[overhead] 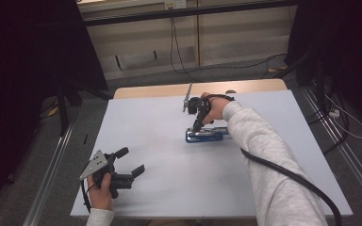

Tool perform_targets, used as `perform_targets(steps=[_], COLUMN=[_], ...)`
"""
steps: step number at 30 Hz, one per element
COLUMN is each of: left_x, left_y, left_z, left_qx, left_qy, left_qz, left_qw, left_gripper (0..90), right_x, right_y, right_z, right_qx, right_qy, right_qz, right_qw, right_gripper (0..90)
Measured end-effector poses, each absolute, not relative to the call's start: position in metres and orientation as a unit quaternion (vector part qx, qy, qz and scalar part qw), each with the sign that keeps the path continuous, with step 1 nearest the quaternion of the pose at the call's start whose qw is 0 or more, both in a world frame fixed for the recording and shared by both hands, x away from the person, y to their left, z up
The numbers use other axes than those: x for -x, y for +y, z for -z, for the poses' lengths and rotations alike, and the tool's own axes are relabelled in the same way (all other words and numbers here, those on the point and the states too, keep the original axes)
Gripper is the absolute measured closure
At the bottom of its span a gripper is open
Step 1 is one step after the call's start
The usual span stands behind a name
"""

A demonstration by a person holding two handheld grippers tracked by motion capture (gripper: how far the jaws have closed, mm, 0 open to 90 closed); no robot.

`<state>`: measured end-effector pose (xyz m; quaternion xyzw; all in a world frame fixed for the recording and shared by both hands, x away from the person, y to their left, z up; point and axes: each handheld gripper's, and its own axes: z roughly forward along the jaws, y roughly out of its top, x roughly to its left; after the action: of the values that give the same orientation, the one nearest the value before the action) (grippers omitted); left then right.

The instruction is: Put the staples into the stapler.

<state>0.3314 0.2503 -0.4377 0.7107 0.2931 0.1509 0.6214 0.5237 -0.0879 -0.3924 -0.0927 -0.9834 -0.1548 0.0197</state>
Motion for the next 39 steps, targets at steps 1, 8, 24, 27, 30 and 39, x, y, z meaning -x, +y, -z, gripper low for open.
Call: perform_targets(steps=[1,8,24,27,30,39], left_x=[-0.332,-0.332,-0.332,-0.332,-0.332,-0.333], left_y=[0.25,0.25,0.25,0.249,0.25,0.247], left_z=[0.438,0.438,0.438,0.438,0.438,0.439], left_qx=[-0.711,-0.71,-0.711,-0.712,-0.711,-0.715], left_qy=[0.294,0.294,0.292,0.292,0.292,0.292], left_qz=[-0.15,-0.149,-0.15,-0.149,-0.149,-0.143], left_qw=[0.621,0.622,0.621,0.621,0.622,0.618], left_gripper=[1.8,1.8,1.9,1.9,1.9,1.9], right_x=[-0.524,-0.523,-0.525,-0.525,-0.524,-0.518], right_y=[-0.088,-0.087,-0.082,-0.08,-0.079,-0.1], right_z=[0.393,0.393,0.395,0.397,0.397,0.384], right_qx=[0.095,0.091,0.088,0.089,0.088,0.135], right_qy=[-0.984,-0.984,-0.985,-0.984,-0.984,-0.967], right_qz=[0.15,0.152,0.149,0.156,0.156,0.217], right_qw=[0.017,0.017,0.015,0.011,0.013,-0.012], right_gripper=[79.5,79.5,79.4,76.5,69.7,51.4])
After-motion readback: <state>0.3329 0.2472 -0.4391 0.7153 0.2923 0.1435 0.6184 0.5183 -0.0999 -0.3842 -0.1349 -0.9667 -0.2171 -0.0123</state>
